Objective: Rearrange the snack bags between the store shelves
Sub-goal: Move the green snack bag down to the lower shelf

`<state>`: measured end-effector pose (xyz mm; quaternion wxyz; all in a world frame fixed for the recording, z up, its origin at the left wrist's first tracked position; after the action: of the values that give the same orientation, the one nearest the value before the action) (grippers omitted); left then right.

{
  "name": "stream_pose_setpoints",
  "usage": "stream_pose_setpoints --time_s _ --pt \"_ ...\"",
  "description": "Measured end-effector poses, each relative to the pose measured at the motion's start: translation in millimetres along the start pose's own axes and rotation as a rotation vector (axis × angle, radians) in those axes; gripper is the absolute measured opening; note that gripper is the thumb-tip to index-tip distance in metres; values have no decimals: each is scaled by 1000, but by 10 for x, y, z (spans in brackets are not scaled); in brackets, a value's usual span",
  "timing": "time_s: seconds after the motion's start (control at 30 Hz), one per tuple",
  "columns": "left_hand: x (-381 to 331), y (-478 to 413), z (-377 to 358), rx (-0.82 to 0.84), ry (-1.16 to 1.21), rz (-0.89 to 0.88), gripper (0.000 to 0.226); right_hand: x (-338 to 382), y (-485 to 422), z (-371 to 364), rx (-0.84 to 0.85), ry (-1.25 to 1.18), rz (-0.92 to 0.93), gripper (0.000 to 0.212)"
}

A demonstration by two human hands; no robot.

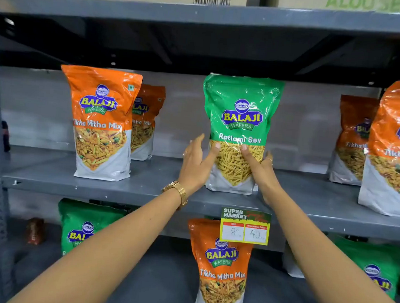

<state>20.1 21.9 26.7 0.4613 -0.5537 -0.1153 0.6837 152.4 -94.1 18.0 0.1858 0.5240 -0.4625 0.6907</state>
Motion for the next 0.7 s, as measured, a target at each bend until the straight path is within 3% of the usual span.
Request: stream_pose_setpoints --time_s 0.1,0.17,0.3,0.4,0.6,0.7 --pt "54 42 -148 165 206 75 58 -104 -32 -57 106 -86 15 58" --pt "103 77 -217 246 284 115 65 -158 -27 -63 162 -83 40 47" --pt "243 14 -231 268 361 138 71 -238 -60 -29 203 -127 16 55" --pt "299 5 -254 263 389 148 59 -237 -46 -32 210 -135 -1 66" --pt "310 10 -247 300 397 189 38 -196 -3 -31 189 -113 -9 48" --pt "298 55 -203 306 360 195 45 -162 61 -14 193 -99 -13 58"
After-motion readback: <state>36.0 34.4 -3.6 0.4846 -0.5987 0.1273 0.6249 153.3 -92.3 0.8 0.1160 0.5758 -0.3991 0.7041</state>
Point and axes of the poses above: each hand's wrist, its own y-axis away from the middle knuckle, its own z-axis out of the back of the hand, x = y × z, the point moved 4 cm from there along -y, towards the middle knuckle, and after that the axes turned 6 degrees about -y, right-handed, at the moved point
